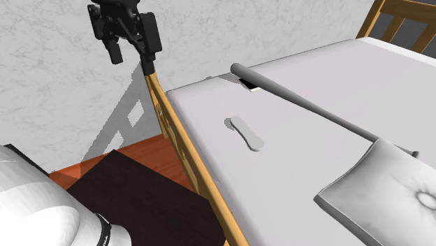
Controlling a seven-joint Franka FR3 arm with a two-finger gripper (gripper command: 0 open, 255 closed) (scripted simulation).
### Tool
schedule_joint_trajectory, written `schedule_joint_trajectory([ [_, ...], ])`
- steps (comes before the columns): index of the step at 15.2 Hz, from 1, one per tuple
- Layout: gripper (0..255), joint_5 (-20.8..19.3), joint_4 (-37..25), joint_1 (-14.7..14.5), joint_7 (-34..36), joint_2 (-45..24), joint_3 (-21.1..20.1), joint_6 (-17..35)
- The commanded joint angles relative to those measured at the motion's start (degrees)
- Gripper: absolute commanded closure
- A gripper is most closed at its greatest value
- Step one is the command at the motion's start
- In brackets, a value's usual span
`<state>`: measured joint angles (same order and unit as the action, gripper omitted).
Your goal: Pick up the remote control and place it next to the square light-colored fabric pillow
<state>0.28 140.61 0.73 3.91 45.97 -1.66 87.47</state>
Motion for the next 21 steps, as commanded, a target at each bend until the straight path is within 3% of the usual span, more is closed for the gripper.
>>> schedule_joint_trajectory([
  [1,0,0.0,0.0,0.0,0.0,0.0,0.0,0.0],
  [11,0,-7.4,7.0,-0.3,-18.2,-11.1,9.4,20.2],
  [16,0,-9.2,6.8,-0.9,-27.1,-20.7,13.8,30.8],
  [21,0,-8.7,4.1,-2.1,-36.5,-32.1,17.6,40.7],
])
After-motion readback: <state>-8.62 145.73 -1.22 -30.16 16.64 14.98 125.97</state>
